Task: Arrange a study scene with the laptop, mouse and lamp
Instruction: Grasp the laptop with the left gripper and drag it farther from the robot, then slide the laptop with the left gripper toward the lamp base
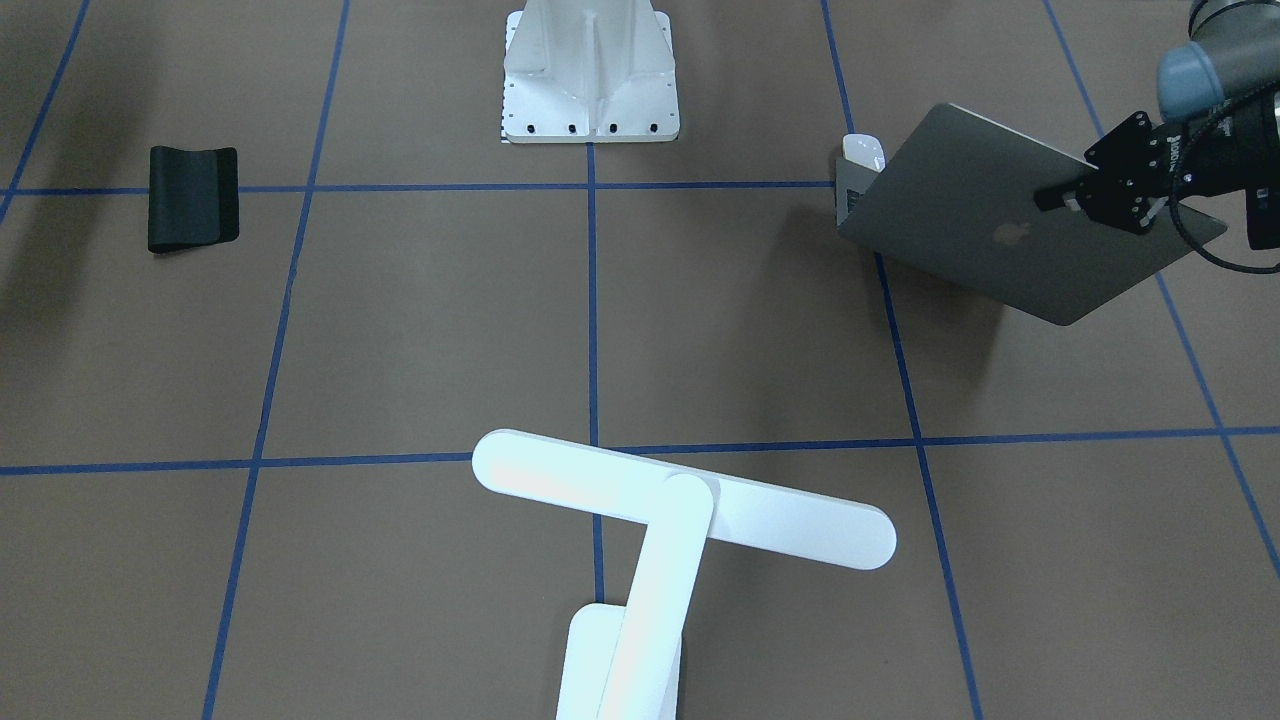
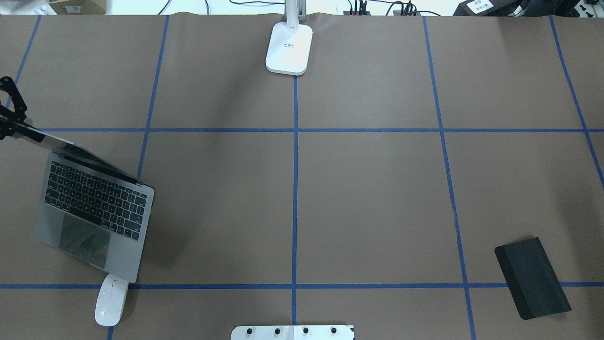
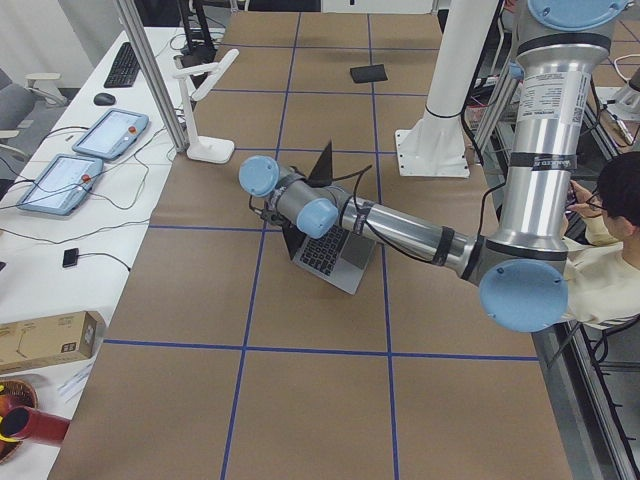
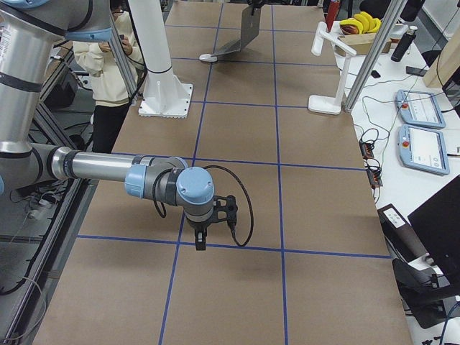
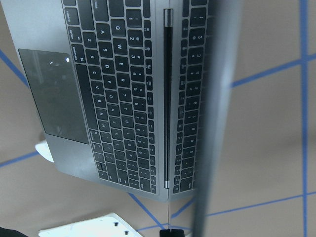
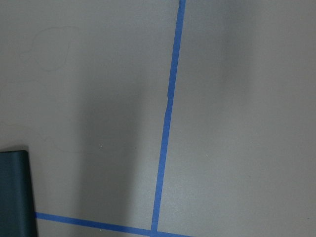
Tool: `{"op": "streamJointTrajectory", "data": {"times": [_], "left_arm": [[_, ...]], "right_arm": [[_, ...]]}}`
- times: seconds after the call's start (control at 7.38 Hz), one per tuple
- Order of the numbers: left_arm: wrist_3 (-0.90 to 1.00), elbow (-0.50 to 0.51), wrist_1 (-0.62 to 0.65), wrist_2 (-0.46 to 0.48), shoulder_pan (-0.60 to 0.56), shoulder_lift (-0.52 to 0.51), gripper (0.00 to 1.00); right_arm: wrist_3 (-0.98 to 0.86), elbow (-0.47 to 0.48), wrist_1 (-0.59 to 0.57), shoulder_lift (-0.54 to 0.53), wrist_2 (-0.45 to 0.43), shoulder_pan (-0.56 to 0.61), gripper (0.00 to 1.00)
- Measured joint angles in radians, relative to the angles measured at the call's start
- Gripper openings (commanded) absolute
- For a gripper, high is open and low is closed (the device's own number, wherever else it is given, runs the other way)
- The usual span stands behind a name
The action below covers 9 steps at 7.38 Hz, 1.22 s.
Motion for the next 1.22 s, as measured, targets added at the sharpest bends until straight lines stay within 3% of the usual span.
{"op": "streamJointTrajectory", "data": {"times": [0.41, 0.95, 1.22], "left_arm": [[-0.126, 0.066, 0.116, 0.035, 0.009, -0.224, 0.00], [-0.252, 0.273, 0.133, 0.111, 0.046, -0.511, 0.00], [-0.332, 0.340, 0.126, 0.198, 0.090, -0.617, 0.00]], "right_arm": [[-0.014, -0.025, 0.000, 0.000, 0.000, 0.000, 1.00], [-0.019, -0.041, -0.002, 0.003, 0.001, 0.000, 1.00], [-0.019, -0.054, -0.008, 0.005, 0.003, 0.000, 1.00]]}}
